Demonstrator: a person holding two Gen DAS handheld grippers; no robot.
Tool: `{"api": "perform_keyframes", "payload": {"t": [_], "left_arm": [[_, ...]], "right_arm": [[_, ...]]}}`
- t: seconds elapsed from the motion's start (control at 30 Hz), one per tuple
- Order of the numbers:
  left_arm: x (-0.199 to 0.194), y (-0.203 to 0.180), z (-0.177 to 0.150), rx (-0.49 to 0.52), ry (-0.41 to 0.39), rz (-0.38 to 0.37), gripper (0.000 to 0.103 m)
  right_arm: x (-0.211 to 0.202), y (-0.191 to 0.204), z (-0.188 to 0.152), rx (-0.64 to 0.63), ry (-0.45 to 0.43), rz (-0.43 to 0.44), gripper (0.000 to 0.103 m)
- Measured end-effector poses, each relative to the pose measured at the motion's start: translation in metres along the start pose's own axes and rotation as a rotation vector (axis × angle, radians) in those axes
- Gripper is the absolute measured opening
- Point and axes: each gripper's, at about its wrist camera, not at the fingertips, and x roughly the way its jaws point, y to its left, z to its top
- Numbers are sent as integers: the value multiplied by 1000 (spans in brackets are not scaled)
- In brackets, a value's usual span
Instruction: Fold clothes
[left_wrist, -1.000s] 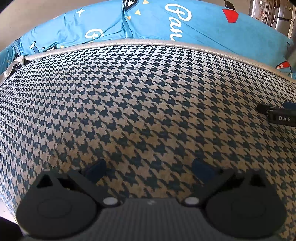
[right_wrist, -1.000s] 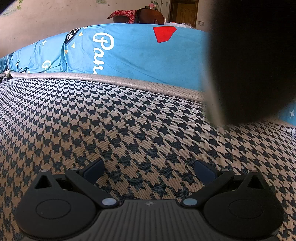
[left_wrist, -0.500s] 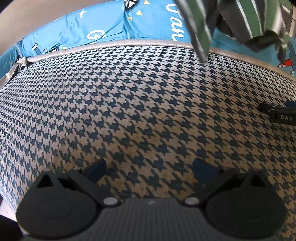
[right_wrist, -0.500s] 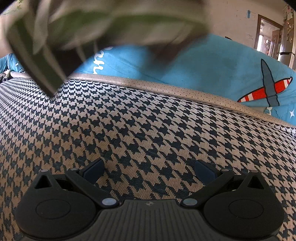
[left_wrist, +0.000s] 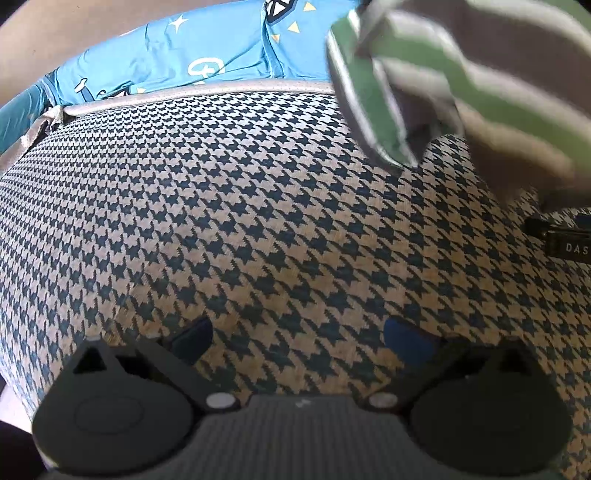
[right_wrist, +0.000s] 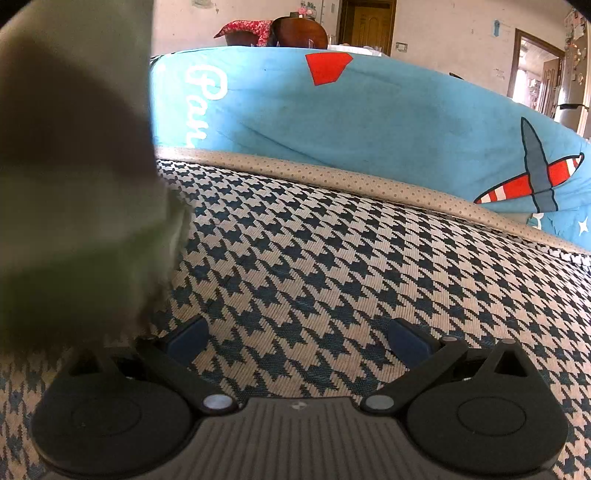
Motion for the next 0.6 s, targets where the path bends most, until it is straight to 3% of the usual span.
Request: {"api": "perform_keyframes", "payload": {"t": [0.6], "left_arm": [[12,3,0,10,17,5,103]], "right_arm": [[1,0,1,0,0,0,103]]}}
